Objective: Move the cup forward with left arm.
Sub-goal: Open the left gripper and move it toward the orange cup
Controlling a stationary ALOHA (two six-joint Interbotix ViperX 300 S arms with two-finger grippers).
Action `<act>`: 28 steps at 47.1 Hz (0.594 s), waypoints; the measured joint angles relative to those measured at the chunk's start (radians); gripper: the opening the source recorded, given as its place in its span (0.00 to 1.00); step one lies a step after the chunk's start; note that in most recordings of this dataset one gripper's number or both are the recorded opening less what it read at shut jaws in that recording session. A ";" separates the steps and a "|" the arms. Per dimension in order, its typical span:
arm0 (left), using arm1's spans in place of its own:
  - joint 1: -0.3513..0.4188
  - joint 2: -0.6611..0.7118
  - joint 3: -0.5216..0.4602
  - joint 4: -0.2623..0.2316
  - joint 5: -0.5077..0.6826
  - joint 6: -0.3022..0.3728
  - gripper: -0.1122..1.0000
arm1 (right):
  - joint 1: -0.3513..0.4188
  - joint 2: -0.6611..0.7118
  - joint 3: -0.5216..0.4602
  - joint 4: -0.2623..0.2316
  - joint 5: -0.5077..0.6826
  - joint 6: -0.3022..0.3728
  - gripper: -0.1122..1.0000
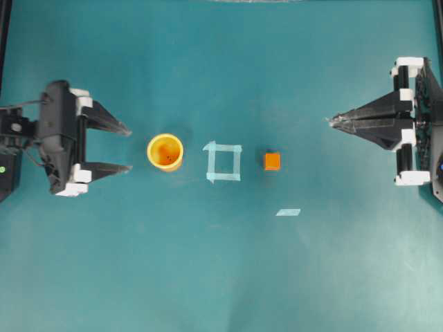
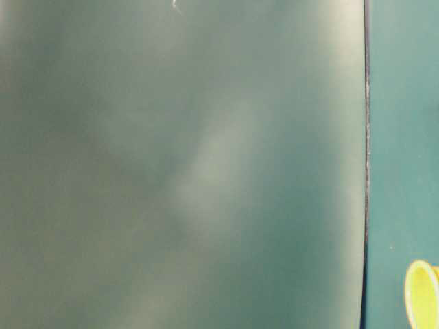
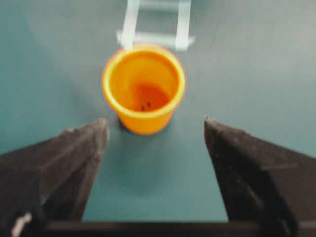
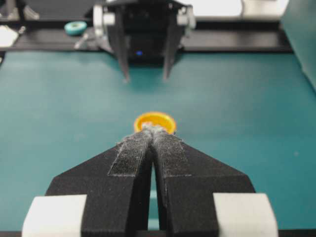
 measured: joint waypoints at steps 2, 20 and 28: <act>0.000 0.026 -0.003 0.000 0.000 0.000 0.80 | 0.000 0.000 -0.002 0.002 0.002 0.000 0.10; 0.000 0.153 -0.021 0.000 -0.005 0.000 0.81 | 0.000 -0.002 -0.002 0.002 0.002 0.000 0.10; -0.002 0.225 -0.044 -0.002 -0.031 0.000 0.81 | 0.000 -0.003 -0.002 0.002 0.003 0.000 0.10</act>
